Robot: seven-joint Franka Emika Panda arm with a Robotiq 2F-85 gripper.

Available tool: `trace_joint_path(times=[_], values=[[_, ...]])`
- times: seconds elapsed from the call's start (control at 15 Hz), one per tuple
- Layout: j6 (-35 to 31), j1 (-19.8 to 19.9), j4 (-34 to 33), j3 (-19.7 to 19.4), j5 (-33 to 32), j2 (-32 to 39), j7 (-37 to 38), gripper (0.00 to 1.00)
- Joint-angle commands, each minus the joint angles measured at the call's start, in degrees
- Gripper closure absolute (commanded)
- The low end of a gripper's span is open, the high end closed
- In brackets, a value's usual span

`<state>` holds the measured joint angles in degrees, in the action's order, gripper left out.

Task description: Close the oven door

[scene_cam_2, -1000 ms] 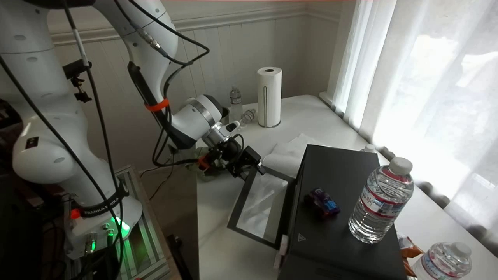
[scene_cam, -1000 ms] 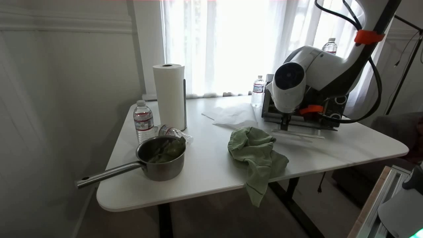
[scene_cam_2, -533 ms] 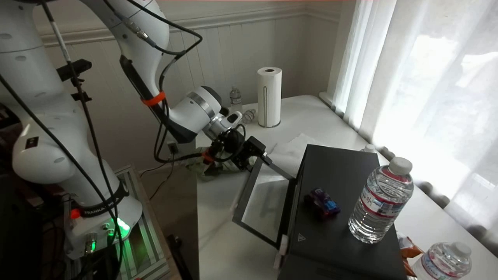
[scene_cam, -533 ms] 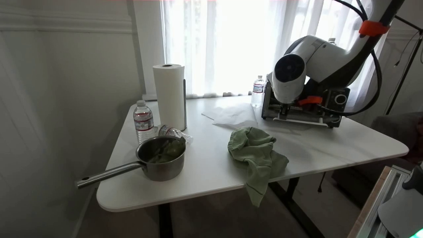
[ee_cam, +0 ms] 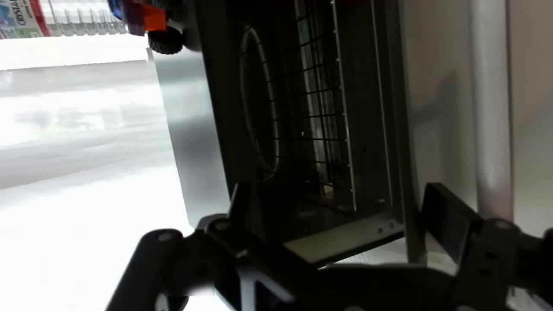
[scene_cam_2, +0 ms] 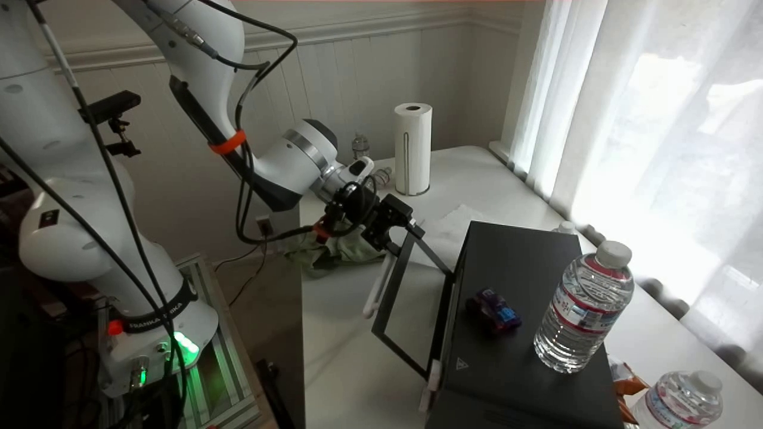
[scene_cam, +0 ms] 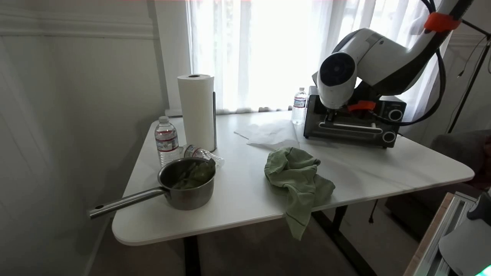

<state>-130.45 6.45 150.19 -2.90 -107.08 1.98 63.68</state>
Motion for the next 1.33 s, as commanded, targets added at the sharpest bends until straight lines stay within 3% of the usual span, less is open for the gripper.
trace_joint_path(times=[0.0,1.27], values=[[1.8,-0.8,1.8,-0.4,-2.4,-5.0,0.6,0.0],[1.7,0.5,-1.5,-4.6,-3.9,-3.8,0.7,0.0]])
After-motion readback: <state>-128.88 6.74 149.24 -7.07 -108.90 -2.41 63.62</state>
